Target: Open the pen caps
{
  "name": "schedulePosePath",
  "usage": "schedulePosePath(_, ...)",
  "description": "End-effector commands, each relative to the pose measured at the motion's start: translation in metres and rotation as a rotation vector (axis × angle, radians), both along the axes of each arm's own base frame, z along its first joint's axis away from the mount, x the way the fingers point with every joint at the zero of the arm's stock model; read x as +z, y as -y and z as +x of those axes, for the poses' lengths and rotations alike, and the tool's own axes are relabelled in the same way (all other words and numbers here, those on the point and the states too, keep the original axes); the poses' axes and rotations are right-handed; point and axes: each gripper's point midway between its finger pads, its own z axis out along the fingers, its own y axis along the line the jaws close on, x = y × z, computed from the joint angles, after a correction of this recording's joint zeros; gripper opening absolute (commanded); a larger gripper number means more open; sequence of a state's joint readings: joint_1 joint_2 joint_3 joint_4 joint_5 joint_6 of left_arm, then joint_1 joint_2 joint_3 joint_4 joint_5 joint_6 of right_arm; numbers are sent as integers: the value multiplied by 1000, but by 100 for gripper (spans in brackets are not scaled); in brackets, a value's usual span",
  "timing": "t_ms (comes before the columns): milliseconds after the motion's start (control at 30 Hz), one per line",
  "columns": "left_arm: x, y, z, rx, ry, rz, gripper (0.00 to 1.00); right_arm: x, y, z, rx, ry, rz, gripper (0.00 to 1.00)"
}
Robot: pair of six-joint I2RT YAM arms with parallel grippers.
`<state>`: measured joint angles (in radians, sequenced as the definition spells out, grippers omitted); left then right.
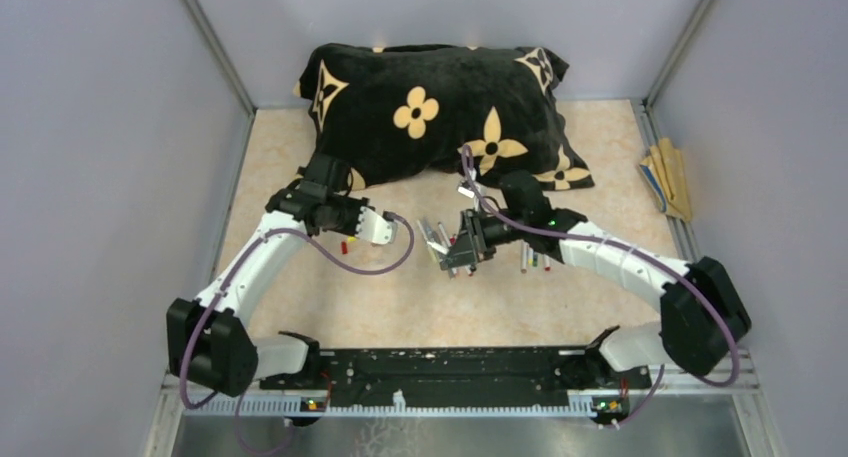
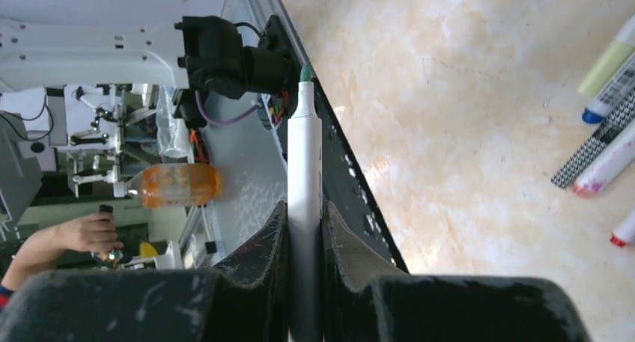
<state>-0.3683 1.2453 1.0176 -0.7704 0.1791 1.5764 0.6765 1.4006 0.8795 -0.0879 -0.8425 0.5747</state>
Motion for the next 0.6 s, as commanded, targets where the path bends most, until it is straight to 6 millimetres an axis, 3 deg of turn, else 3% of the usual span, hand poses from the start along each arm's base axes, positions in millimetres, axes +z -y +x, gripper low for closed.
schedulePosePath(0, -19, -30, 6, 43, -48, 70, 0, 5, 23, -16, 6, 27, -41, 0)
schedulePosePath(67, -22, -30, 9, 74, -68, 44, 0, 4, 32, -12, -38, 48, -80, 0)
schedulePosePath(133, -24, -21, 9, 99, -105, -16, 0, 0, 47, 13, -194, 99, -160, 0)
schedulePosePath(267, -35, 3, 10, 201, -228, -182, 0, -6, 96, 70, -581, 192, -305, 0)
schedulePosePath(333, -52, 11, 10, 265, -320, -224, 0, -13, 125, 89, -742, 190, -334, 0)
schedulePosePath(500, -90, 16, 12, 456, -455, -281, 0, -42, 203, 115, -1065, 238, -523, 0)
schedulePosePath(567, -100, 19, 12, 498, -477, -308, 0, -51, 220, 119, -1137, 256, -582, 0)
